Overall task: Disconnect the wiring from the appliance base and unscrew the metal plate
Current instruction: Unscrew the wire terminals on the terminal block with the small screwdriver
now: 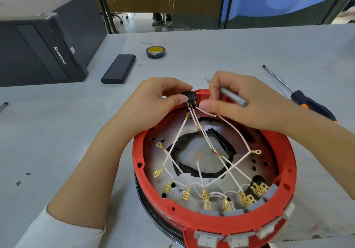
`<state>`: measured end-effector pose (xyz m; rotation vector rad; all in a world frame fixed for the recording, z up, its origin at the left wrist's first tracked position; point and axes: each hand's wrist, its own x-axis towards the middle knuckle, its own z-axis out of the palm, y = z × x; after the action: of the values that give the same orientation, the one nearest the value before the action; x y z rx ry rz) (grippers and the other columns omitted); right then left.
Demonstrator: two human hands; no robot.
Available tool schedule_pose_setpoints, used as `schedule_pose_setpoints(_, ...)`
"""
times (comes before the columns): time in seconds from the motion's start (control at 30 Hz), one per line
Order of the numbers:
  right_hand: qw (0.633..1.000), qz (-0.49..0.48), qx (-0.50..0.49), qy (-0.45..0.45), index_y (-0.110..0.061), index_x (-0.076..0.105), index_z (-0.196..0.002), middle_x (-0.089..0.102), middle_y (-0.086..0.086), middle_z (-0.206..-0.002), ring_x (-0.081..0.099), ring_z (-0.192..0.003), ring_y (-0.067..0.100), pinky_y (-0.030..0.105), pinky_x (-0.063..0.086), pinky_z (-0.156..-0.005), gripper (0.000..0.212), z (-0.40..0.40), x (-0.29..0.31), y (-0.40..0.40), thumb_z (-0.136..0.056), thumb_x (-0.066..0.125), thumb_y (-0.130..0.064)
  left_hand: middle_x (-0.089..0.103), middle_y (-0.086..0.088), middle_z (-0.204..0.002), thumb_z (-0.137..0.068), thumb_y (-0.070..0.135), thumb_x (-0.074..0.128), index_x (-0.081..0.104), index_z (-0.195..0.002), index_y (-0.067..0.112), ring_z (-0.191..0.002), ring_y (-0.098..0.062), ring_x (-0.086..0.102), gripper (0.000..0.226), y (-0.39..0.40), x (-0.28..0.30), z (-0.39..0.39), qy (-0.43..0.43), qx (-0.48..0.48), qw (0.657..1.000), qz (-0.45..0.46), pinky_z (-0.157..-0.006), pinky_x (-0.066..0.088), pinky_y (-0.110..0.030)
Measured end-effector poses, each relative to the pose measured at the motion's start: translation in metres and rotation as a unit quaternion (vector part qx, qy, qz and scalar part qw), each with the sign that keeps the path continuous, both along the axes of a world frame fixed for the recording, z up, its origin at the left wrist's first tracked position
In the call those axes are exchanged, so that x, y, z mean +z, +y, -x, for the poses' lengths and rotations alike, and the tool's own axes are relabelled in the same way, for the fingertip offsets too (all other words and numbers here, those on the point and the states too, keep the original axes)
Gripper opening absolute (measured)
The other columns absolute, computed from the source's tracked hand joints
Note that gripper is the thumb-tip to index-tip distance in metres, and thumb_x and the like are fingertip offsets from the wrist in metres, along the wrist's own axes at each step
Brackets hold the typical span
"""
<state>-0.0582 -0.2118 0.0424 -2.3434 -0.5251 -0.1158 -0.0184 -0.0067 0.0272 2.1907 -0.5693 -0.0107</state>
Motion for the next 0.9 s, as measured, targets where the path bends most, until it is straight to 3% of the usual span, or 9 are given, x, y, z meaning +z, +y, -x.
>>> schedule_pose_setpoints(0.1, 0.991, -0.131, -0.015, 0.006, -0.021, 0.059, -0.084, 0.069, -0.003, -0.073, 0.056, -0.063, 0.008, 0.023, 0.044, -0.065, 0.041, -0.007, 0.010, 0.003, -0.091, 0.037, -0.056, 0.068, 0.023, -0.100, -0.089, 0.020, 0.063, 0.068, -0.106, 0.033, -0.094, 0.012, 0.059, 0.023, 0.000, 0.000, -0.001, -0.001, 0.002, 1.000, -0.003, -0.085, 0.040, -0.004)
schedule_pose_setpoints(0.2, 0.976, -0.213, -0.009, 0.043, -0.020, 0.073, -0.082, 0.056, 0.006, -0.058, 0.044, -0.052, 0.013, 0.017, 0.036, -0.049, 0.061, -0.017, 0.015, 0.009, -0.097, 0.024, -0.054, 0.068, 0.023, -0.099, -0.089, 0.021, 0.063, 0.068, -0.107, 0.033, -0.094, 0.012, 0.058, 0.023, 0.000, 0.000, -0.001, -0.005, 0.003, 1.000, -0.011, -0.083, 0.039, -0.002)
schedule_pose_setpoints(0.27, 0.974, -0.218, -0.018, 0.057, -0.014, 0.075, -0.074, 0.049, 0.006, -0.050, 0.038, -0.045, 0.016, 0.017, 0.030, -0.042, 0.063, -0.023, 0.011, 0.015, -0.097, 0.031, -0.053, 0.068, 0.023, -0.099, -0.089, 0.021, 0.062, 0.068, -0.107, 0.033, -0.094, 0.011, 0.059, 0.022, 0.000, 0.000, -0.001, -0.004, 0.002, 1.000, -0.014, -0.084, 0.040, -0.003)
schedule_pose_setpoints(0.37, 0.974, -0.213, -0.053, 0.057, -0.010, 0.072, -0.067, 0.045, 0.001, -0.041, 0.037, -0.037, 0.006, 0.012, 0.030, -0.040, 0.047, -0.028, 0.003, 0.019, -0.097, 0.049, -0.038, 0.068, 0.022, -0.100, -0.089, 0.021, 0.062, 0.068, -0.107, 0.033, -0.096, 0.010, 0.059, 0.023, 0.001, 0.001, -0.001, 0.004, 0.000, 1.000, -0.020, -0.088, 0.042, -0.010)
schedule_pose_setpoints(0.5, 0.976, -0.198, -0.055, 0.074, -0.013, 0.054, -0.064, 0.049, -0.001, -0.041, 0.040, -0.034, 0.004, 0.009, 0.031, -0.037, 0.036, -0.036, 0.005, 0.019, -0.093, 0.056, -0.034, 0.067, 0.023, -0.103, -0.092, 0.021, 0.059, 0.066, -0.110, 0.036, -0.097, 0.012, 0.057, 0.025, 0.000, 0.002, -0.001, 0.010, -0.006, 0.999, -0.049, -0.085, 0.040, -0.004)
schedule_pose_setpoints(0.67, 0.986, -0.137, -0.094, -0.012, -0.017, 0.043, -0.054, 0.048, -0.009, -0.039, 0.042, -0.038, 0.004, 0.013, 0.031, -0.043, 0.041, -0.044, 0.000, 0.028, -0.081, 0.071, -0.030, 0.066, 0.023, -0.106, -0.092, 0.020, 0.057, 0.065, -0.114, 0.034, -0.099, 0.009, 0.055, 0.027, -0.003, 0.002, 0.001, -0.009, 0.010, 0.998, -0.062, -0.081, 0.034, 0.002)
schedule_pose_setpoints(0.9, 0.985, -0.113, -0.113, -0.065, -0.018, 0.038, -0.053, 0.041, -0.011, -0.039, 0.038, -0.040, 0.005, 0.013, 0.026, -0.042, 0.038, -0.043, -0.008, 0.026, -0.079, 0.065, -0.017, 0.066, 0.024, -0.104, -0.093, 0.018, 0.056, 0.065, -0.114, 0.033, -0.097, 0.011, 0.054, 0.027, -0.004, 0.001, 0.003, -0.020, 0.011, 0.998, -0.059, -0.079, 0.034, 0.003)
